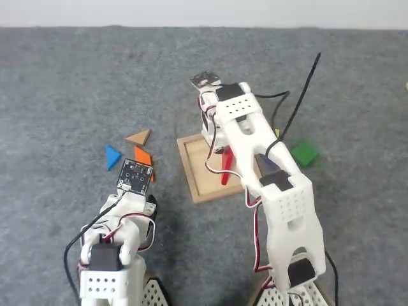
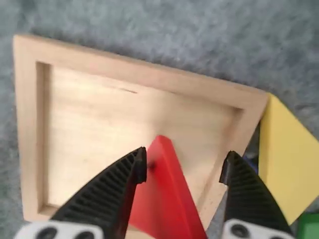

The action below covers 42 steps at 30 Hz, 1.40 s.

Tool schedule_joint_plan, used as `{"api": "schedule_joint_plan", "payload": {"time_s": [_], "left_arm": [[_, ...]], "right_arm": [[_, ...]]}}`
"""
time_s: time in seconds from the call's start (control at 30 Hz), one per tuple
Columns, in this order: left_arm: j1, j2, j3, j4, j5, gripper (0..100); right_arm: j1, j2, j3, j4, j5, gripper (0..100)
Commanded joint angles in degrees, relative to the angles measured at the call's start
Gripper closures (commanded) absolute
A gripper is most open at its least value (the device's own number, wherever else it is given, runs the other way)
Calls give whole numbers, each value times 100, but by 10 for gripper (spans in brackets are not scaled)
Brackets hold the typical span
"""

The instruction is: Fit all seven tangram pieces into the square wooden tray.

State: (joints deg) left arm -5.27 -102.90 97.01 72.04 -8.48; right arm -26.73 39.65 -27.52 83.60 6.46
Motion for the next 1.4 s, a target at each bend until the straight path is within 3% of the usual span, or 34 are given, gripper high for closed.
{"api": "schedule_joint_plan", "payload": {"time_s": [0.0,0.17,0.33,0.63,0.87,1.03,1.2,1.37], "left_arm": [[-26,-105,-57,26,0,882],[-26,-105,-57,26,0,882],[-26,-105,-57,26,0,882],[-26,-105,-57,26,0,882],[-26,-105,-57,26,0,882],[-26,-105,-57,26,0,882],[-26,-105,-57,26,0,882],[-26,-105,-57,26,0,882]], "right_arm": [[-48,-462,-273,242,-53,757],[-207,-470,-290,558,-563,772],[-171,-470,-290,611,-844,995],[-251,-699,-475,303,-1873,991],[-558,-1086,-492,-207,-2101,991],[-848,-989,-229,-620,-3569,991],[-998,-963,-88,-224,-4941,989],[-769,-743,-70,-84,-5257,984]]}}
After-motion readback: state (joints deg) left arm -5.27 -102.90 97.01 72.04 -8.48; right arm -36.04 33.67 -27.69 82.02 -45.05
